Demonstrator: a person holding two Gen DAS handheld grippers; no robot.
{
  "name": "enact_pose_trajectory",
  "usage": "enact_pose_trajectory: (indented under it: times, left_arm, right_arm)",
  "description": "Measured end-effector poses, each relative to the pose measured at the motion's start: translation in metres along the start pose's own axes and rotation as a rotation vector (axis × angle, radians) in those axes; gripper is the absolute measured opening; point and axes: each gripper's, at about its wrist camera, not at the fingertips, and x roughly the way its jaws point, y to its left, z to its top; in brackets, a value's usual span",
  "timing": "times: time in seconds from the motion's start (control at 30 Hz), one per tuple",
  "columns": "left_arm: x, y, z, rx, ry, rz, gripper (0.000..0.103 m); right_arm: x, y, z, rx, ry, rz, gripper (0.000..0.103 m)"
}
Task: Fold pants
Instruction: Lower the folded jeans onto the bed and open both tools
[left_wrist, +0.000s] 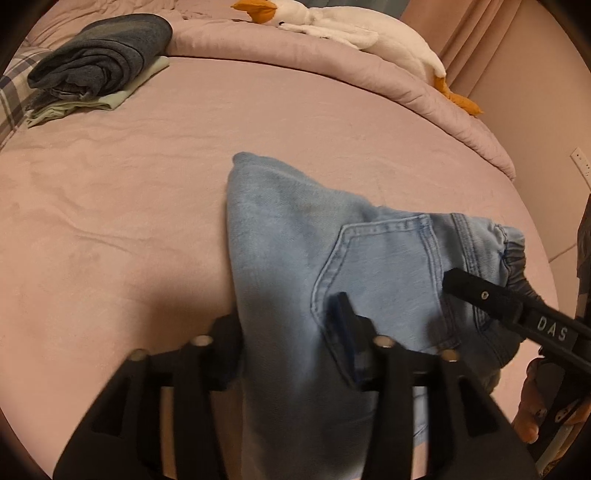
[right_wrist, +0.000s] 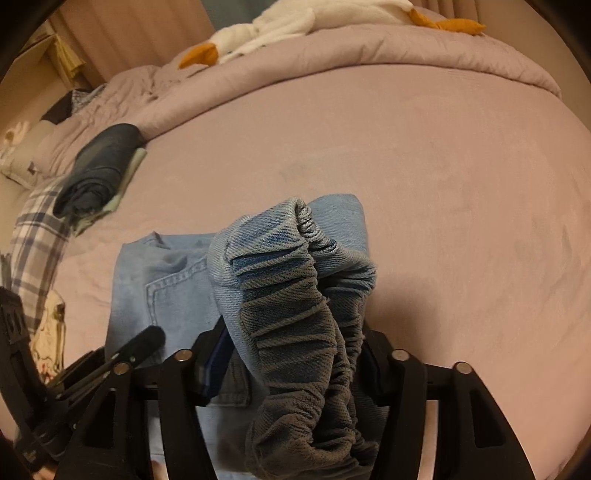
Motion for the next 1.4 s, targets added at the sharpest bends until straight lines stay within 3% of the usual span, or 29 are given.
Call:
enact_pose_trajectory:
  times: [0.17, 0.27, 0.37, 0.5, 0.8, 1.4]
  left_arm:
    - [-0.028, -0.001, -0.006, 0.007, -0.056, -0.02, 0.081]
    - [-0.054, -0.002, -0.009, -0.01, -0.109, -0.072, 0.085]
    - [-0.081, -0.008, -0.014, 0.013, -0.156, -0.057, 0.102]
    - [-0.105, -0.017, -0.021, 0.04, -0.203, -0.027, 0.102]
    - [-0.123, -0.014, -0.039, 0.026, -0.228, 0.031, 0.102]
    - [-0.138, -0.026, -0.058, 0.048, -0.233, 0.034, 0.102]
  right_arm:
    - [-0.011, -0.006, -0.002, 0.022, -0.005, -0.016, 0.073]
    - [-0.031, -0.005, -0.003, 0.006, -0.079, -0.041, 0.078]
    - [-0.058, -0.003, -0.006, 0.004, -0.165, -0.042, 0.088]
    - [-0.085, 0.005, -0.014, -0.04, -0.233, -0.064, 0.089]
    - [-0.109, 0.03, -0.022, -0.138, -0.316, -0.06, 0.091]
    - [-0.118, 0.033, -0.033, -0.138, -0.359, -0.112, 0.092]
